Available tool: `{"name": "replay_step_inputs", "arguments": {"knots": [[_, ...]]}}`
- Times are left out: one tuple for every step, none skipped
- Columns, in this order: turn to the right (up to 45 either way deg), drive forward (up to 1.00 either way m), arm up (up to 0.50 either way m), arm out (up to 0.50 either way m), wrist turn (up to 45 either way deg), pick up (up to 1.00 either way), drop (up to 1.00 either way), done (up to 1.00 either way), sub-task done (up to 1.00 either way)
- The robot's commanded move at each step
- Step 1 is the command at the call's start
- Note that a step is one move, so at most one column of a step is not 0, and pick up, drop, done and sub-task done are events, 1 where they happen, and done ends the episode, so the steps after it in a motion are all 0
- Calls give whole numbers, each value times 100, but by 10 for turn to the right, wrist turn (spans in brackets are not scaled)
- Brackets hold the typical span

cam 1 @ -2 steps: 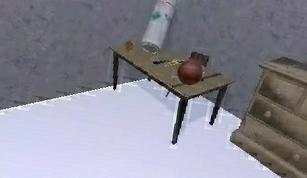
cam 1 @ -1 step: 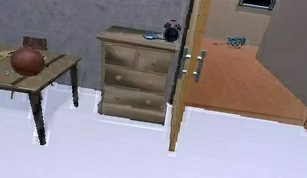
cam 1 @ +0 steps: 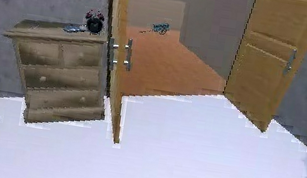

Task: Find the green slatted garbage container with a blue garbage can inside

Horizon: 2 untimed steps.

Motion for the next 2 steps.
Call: {"name": "replay_step_inputs", "arguments": {"knots": [[0,70,0,0,0,0,0,0,0],[300,0,0,0,0,0,0,0,0]]}}
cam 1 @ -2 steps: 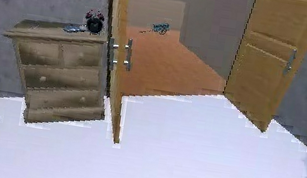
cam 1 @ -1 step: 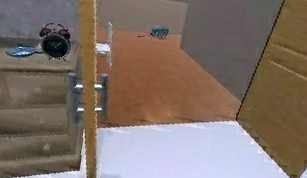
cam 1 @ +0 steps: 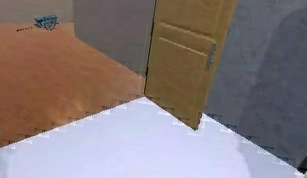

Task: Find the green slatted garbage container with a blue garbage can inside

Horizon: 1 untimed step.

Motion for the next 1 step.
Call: {"name": "replay_step_inputs", "arguments": {"knots": [[0,95,0,0,0,0,0,0,0]]}}
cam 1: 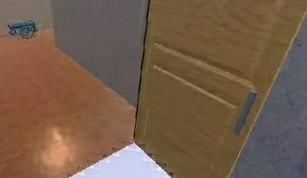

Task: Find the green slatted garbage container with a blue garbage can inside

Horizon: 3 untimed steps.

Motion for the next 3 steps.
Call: {"name": "replay_step_inputs", "arguments": {"knots": [[-330,0,0,0,0,0,0,0,0],[0,100,0,0,0,0,0,0,0],[-30,0,0,0,0,0,0,0,0]]}}
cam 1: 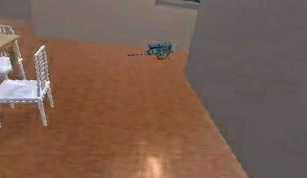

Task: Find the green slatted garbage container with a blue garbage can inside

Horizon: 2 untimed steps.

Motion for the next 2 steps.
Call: {"name": "replay_step_inputs", "arguments": {"knots": [[0,100,0,0,0,0,0,0,0],[0,100,0,0,0,0,0,0,0]]}}
